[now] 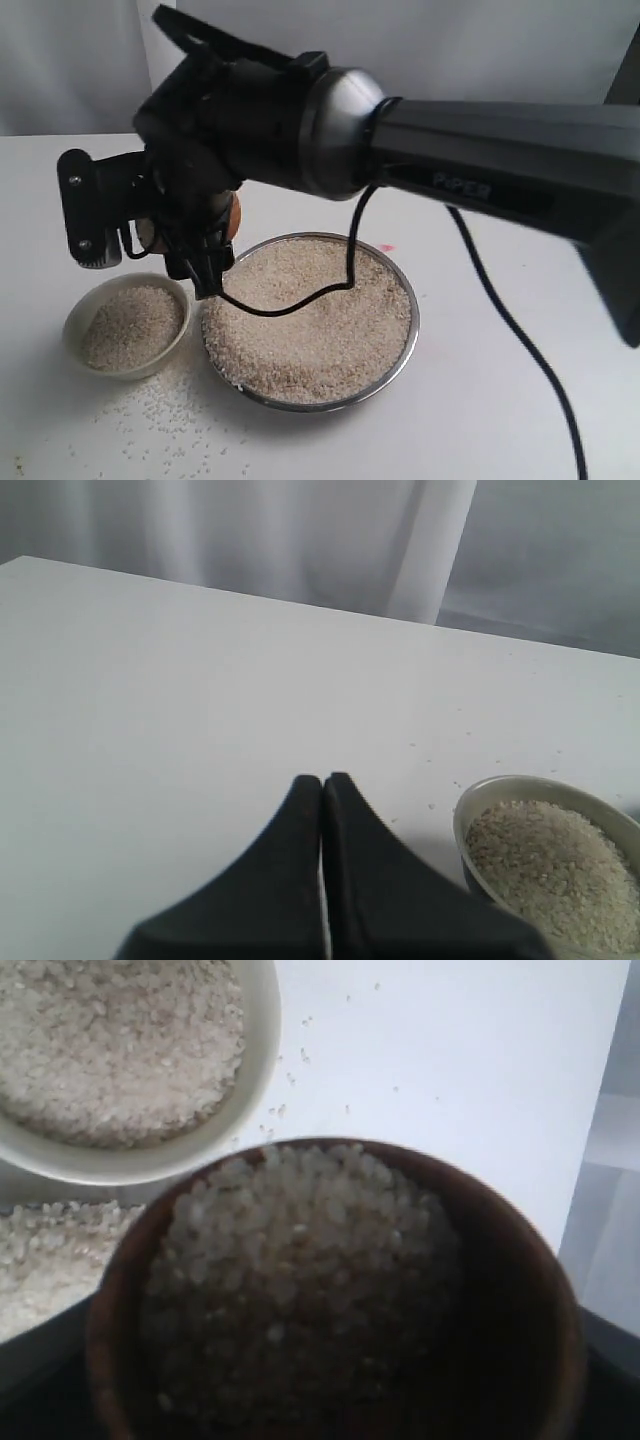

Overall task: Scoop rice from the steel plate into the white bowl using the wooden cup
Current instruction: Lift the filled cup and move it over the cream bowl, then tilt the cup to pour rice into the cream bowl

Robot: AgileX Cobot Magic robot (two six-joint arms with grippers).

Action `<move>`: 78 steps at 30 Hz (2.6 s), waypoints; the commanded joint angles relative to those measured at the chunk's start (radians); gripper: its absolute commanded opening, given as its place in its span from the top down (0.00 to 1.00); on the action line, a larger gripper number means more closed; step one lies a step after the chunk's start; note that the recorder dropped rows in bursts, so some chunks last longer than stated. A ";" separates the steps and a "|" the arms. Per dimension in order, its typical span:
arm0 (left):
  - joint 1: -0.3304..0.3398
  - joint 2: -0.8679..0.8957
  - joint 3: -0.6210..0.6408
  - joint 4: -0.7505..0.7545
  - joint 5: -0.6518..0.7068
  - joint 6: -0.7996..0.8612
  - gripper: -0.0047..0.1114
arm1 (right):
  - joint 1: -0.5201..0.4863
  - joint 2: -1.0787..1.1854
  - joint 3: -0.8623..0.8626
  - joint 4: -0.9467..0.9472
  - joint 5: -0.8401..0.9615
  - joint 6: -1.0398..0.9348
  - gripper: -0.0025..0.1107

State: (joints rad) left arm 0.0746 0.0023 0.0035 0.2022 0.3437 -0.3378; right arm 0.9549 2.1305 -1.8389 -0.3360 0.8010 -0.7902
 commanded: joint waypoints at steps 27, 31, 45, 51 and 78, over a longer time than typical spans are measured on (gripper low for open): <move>-0.005 -0.002 -0.004 -0.006 -0.006 -0.002 0.96 | 0.151 0.251 -0.164 -0.577 0.010 0.062 0.98; -0.005 -0.002 -0.004 -0.006 -0.006 -0.002 0.96 | 0.152 0.251 -0.164 -0.608 0.003 0.062 0.98; -0.005 -0.002 -0.004 -0.006 -0.006 -0.002 0.96 | 0.152 0.251 -0.164 -0.674 -0.007 0.015 0.98; -0.005 -0.002 -0.004 -0.006 -0.006 -0.002 0.96 | 0.152 0.251 -0.164 -0.678 -0.007 -0.102 0.98; -0.005 -0.002 -0.004 -0.006 -0.006 -0.002 0.96 | 0.186 0.251 -0.158 -0.855 -0.024 -0.129 0.98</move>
State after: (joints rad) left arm 0.0746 0.0023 0.0035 0.2022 0.3437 -0.3378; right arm 1.1369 2.3904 -1.9948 -1.1404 0.7743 -0.9168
